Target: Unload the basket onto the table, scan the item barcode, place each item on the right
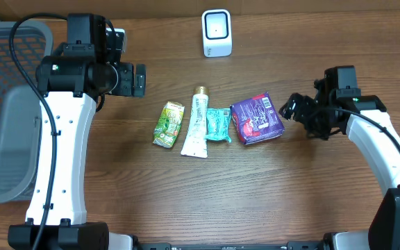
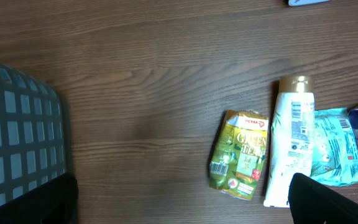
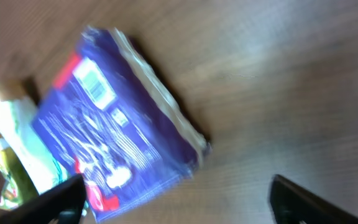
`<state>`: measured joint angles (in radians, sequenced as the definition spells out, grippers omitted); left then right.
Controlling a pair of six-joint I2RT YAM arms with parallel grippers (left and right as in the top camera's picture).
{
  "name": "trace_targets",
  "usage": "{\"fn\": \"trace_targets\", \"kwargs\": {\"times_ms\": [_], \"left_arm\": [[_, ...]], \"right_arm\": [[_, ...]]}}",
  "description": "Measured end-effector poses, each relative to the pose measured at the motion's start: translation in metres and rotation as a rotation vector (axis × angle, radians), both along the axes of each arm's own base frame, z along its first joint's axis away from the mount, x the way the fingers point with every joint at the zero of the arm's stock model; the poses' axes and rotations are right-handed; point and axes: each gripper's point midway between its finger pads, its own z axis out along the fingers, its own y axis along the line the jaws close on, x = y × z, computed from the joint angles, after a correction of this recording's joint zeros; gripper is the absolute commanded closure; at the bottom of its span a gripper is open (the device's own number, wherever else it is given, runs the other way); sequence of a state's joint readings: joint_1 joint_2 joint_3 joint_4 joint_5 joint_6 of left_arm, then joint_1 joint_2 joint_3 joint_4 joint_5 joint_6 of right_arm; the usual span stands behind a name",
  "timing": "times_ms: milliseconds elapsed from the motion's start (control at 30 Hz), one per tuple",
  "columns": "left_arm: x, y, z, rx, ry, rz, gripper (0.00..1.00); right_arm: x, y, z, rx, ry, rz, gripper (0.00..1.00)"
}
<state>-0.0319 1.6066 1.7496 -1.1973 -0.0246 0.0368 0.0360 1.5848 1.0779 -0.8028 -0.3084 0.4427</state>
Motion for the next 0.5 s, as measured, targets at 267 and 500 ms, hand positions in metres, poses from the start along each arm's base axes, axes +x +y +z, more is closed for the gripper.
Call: {"fn": "trace_targets", "kwargs": {"times_ms": [267, 500], "left_arm": [[0.000, 0.000, 0.000, 0.000, 0.000, -0.001, 0.00], [0.000, -0.001, 0.000, -0.003, 0.000, -0.002, 0.00]], "right_arm": [[0.002, 0.005, -0.020, 0.009, -0.069, 0.048, 0.00], [0.032, 0.015, -0.006, -0.041, -0.318, 0.290, 0.00]]}}
